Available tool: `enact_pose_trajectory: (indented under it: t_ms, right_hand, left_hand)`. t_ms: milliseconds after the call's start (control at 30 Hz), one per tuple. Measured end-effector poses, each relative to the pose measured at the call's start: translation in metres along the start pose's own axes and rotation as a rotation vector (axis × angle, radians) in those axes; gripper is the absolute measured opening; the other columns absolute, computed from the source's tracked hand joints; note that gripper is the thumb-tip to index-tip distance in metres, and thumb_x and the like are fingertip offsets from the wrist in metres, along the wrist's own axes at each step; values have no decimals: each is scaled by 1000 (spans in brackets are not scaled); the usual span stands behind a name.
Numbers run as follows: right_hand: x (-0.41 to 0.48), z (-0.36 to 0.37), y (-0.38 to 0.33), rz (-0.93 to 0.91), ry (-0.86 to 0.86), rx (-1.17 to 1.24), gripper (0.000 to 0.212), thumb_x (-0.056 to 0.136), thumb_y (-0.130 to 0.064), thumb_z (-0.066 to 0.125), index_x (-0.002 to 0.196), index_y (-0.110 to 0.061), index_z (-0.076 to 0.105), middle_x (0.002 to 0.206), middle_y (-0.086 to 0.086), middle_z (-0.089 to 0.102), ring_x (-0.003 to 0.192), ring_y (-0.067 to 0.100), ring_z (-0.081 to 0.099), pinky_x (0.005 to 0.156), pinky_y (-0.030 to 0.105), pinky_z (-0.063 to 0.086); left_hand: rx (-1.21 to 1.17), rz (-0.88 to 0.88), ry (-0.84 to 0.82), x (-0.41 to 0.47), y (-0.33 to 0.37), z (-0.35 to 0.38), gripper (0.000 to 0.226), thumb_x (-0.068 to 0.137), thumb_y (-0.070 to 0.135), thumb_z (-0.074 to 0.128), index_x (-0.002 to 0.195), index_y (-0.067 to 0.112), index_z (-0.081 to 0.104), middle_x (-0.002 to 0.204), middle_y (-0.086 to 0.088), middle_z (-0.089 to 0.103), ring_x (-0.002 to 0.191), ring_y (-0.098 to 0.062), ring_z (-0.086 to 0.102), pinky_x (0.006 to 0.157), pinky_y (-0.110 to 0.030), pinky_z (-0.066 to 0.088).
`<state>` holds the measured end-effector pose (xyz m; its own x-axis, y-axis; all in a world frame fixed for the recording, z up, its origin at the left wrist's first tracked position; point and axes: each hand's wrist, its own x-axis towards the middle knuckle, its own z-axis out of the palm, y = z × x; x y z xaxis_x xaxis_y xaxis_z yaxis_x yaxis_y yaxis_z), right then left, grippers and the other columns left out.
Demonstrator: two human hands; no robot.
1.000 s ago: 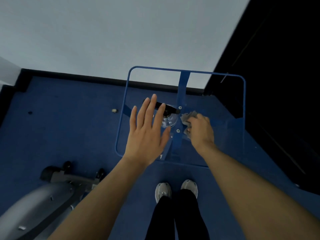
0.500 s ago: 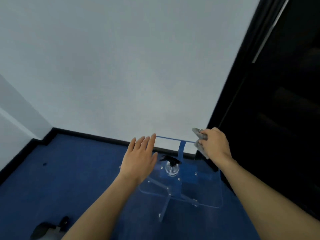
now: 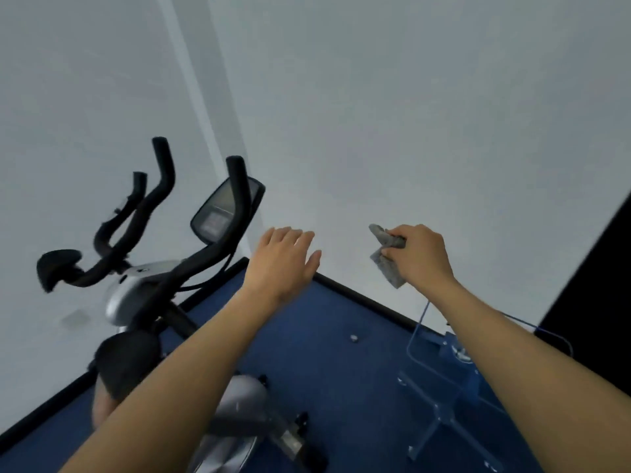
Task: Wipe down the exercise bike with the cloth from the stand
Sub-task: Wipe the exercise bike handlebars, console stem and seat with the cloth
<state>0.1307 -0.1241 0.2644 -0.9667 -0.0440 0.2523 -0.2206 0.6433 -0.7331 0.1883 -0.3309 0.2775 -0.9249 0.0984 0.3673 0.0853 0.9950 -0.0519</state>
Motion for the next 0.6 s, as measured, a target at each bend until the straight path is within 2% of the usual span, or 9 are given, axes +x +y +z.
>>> enact_pose_trajectory:
  t_ms: [67, 167, 233, 300, 433, 600]
  right_hand:
    - [-5, 10, -32, -34, -6, 3, 14, 81, -7, 60, 90, -14, 69, 90, 3, 65, 68, 8, 56, 55, 10, 36]
    - [-7, 24, -78, -69, 3, 24, 14, 81, -6, 60, 89, -13, 69, 82, -4, 64, 65, -3, 55, 53, 4, 38]
    - [-3, 34, -106, -86, 22, 43, 15, 81, -7, 61, 90, -15, 69, 86, -2, 67, 74, 7, 62, 65, 13, 45]
    - [3, 47, -132, -94, 56, 52, 15, 80, -9, 62, 92, -15, 69, 92, 3, 68, 83, 15, 63, 72, 22, 47]
    - [20, 76, -173, -90, 154, 30, 16, 79, -13, 66, 95, -14, 69, 94, 4, 68, 87, 16, 60, 73, 23, 42]
    - [26, 110, -203, -24, 218, 74, 19, 79, -16, 68, 98, -15, 69, 92, 0, 67, 87, 13, 58, 72, 20, 38]
  left_hand:
    - [-21, -27, 73, -11, -32, -23, 43, 98, 37, 36, 134, 15, 45, 139, -3, 47, 133, -22, 33, 110, -33, 18]
    - [-93, -68, 106, -15, -77, -49, 45, 98, 36, 36, 136, 14, 42, 135, -4, 50, 130, -23, 37, 107, -34, 23]
    - [-134, -78, 113, -8, -106, -58, 46, 98, 37, 35, 138, 16, 38, 134, -4, 51, 128, -24, 39, 106, -35, 26]
    - [-180, -69, 126, 3, -133, -61, 46, 97, 37, 35, 139, 18, 36, 134, -4, 51, 126, -24, 41, 104, -35, 28]
    - [-291, 5, 130, 30, -175, -56, 48, 97, 35, 38, 142, 19, 32, 140, -4, 44, 128, -23, 38, 105, -33, 27]
    - [-359, 191, 136, 63, -205, -40, 50, 96, 34, 40, 144, 23, 29, 147, 0, 35, 132, -22, 33, 108, -34, 26]
